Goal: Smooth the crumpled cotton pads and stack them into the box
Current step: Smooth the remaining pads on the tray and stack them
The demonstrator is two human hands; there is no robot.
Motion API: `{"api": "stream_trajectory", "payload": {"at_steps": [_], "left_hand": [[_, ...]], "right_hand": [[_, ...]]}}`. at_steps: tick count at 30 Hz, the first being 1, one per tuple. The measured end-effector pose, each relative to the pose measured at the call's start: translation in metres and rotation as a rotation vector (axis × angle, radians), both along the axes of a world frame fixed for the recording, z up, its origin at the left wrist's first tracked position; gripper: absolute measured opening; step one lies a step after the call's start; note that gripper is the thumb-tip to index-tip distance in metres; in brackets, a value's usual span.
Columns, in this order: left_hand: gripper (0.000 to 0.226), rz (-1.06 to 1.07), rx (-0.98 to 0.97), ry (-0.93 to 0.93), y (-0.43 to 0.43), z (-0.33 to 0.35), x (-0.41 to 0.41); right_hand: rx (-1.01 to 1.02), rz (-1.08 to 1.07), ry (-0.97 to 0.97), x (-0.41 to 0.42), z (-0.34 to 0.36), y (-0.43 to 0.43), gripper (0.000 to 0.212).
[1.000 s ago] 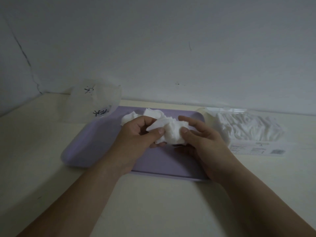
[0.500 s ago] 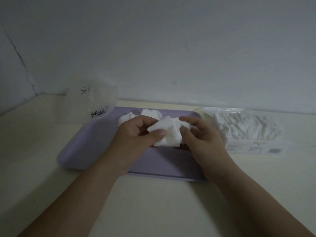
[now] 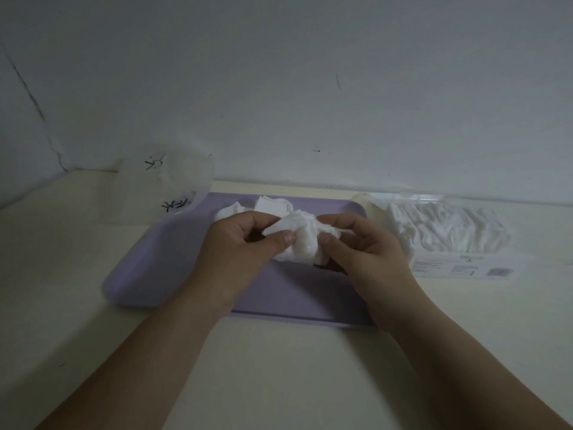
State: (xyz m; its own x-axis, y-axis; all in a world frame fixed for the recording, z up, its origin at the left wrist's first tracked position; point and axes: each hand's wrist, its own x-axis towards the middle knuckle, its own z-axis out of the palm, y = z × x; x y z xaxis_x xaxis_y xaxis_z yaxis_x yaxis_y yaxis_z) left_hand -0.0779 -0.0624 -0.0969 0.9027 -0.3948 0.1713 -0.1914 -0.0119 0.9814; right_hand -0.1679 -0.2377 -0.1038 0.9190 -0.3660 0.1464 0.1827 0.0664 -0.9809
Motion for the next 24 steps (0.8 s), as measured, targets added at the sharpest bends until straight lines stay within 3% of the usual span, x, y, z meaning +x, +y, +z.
{"api": "stream_trajectory", "payload": {"at_steps": [6, 10, 15, 21, 24], "left_hand": [[0.028, 0.046, -0.104, 0.046, 0.005, -0.002, 0.010], [0.048, -0.147, -0.213, 0.111, 0.006, 0.002, 0.007], [0.037, -0.103, -0.081, 0.010, 0.000, 0.000, 0.000], [0.032, -0.112, -0.021, -0.037, 0.003, 0.000, -0.001], [0.030, -0.082, 0.008, -0.055, 0.002, -0.001, -0.001]], "right_hand": [[0.036, -0.163, 0.038, 0.004, -0.002, -0.006, 0.018], [-0.028, -0.168, 0.058, 0.005, -0.004, -0.007, 0.029], [-0.151, -0.048, 0.063, 0.004, -0.005, -0.004, 0.020], [-0.306, -0.075, 0.100, 0.003, -0.003, -0.005, 0.020], [-0.288, -0.026, 0.082, 0.003, -0.004, -0.005, 0.019]]}}
